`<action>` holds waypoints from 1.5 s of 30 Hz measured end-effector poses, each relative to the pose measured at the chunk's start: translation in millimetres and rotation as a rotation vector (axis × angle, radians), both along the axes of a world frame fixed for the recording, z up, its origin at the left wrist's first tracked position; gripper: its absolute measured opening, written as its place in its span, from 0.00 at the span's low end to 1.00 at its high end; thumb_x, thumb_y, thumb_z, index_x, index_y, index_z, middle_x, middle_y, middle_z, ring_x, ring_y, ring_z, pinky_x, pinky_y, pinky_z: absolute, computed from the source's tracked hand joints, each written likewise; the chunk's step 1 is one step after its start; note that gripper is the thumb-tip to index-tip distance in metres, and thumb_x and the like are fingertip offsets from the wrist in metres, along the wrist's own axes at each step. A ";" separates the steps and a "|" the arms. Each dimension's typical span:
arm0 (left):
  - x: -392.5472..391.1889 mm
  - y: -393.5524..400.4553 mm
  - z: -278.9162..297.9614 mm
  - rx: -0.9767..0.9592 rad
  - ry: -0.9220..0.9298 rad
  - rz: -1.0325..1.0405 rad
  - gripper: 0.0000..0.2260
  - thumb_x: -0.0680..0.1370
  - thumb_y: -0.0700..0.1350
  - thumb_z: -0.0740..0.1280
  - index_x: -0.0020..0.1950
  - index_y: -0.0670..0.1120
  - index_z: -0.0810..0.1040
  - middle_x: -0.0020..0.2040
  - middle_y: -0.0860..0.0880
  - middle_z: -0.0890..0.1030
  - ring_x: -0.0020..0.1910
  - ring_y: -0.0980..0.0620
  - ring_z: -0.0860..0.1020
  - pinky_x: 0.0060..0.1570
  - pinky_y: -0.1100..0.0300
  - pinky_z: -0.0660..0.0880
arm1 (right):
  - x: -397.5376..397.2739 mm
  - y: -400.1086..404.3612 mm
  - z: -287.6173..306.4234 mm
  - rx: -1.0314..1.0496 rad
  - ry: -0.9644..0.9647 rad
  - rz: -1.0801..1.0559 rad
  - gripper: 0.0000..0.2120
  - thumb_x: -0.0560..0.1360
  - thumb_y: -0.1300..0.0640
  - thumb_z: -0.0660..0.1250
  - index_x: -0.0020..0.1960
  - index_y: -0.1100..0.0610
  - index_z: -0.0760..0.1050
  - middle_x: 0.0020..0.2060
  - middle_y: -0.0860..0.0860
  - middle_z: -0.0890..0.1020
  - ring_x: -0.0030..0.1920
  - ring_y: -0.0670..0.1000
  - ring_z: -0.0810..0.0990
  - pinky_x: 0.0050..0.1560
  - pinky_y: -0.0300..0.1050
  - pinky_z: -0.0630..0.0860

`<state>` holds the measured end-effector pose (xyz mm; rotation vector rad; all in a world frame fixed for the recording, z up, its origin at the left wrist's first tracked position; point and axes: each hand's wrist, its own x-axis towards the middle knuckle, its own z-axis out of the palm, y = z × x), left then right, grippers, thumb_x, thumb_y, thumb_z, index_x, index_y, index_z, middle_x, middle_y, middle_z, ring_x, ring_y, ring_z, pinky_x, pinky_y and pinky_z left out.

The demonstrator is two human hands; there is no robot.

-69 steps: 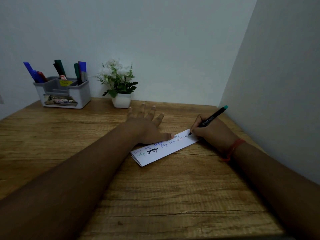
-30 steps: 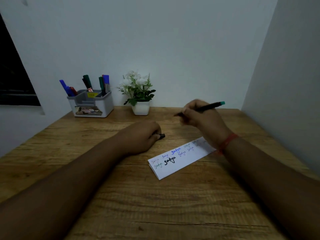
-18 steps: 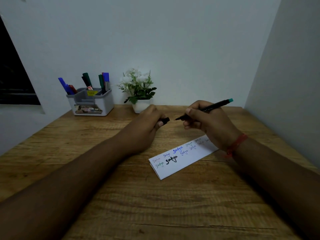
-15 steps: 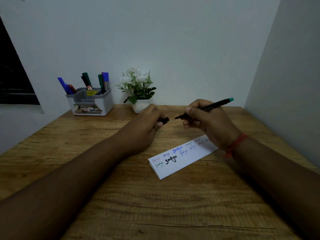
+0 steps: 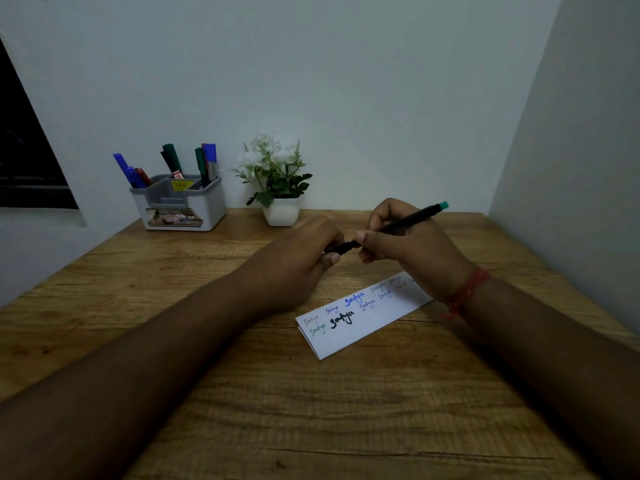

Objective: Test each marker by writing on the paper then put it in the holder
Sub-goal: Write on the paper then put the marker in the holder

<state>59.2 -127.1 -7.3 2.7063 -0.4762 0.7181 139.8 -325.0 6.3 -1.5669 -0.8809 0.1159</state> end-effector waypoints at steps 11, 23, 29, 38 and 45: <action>-2.8 -9.8 3.2 -0.208 0.000 -0.038 0.06 0.79 0.41 0.67 0.48 0.52 0.74 0.44 0.59 0.74 0.44 0.60 0.73 0.40 0.65 0.68 | -2.4 10.6 -5.6 0.071 0.112 0.085 0.11 0.72 0.65 0.76 0.39 0.59 0.74 0.32 0.56 0.75 0.32 0.53 0.72 0.33 0.45 0.71; -1.2 17.2 14.4 -0.143 0.056 0.103 0.13 0.81 0.53 0.64 0.63 0.51 0.76 0.58 0.54 0.77 0.54 0.58 0.76 0.51 0.57 0.73 | -10.5 31.1 -4.8 0.176 0.412 -0.044 0.07 0.82 0.58 0.64 0.54 0.63 0.72 0.49 0.61 0.84 0.50 0.58 0.87 0.49 0.50 0.85; -14.4 81.4 24.7 0.253 0.364 0.476 0.36 0.78 0.70 0.52 0.81 0.56 0.46 0.82 0.49 0.51 0.80 0.42 0.50 0.75 0.36 0.51 | -23.0 66.6 3.3 0.000 0.500 -0.011 0.06 0.84 0.59 0.61 0.56 0.62 0.70 0.47 0.63 0.80 0.45 0.61 0.86 0.43 0.51 0.85; -87.5 200.3 3.5 0.273 0.400 0.830 0.37 0.76 0.74 0.43 0.80 0.59 0.37 0.81 0.49 0.37 0.78 0.43 0.32 0.72 0.30 0.37 | -37.0 212.2 32.1 -0.392 0.058 -0.092 0.17 0.77 0.61 0.72 0.62 0.58 0.71 0.46 0.58 0.82 0.40 0.56 0.84 0.41 0.50 0.82; -96.0 226.2 -9.9 0.144 0.418 0.827 0.35 0.77 0.73 0.42 0.79 0.60 0.35 0.81 0.51 0.35 0.78 0.43 0.31 0.71 0.30 0.37 | -5.2 310.5 82.7 -0.298 -0.405 -0.353 0.08 0.80 0.58 0.66 0.54 0.59 0.81 0.49 0.56 0.83 0.44 0.51 0.80 0.40 0.36 0.71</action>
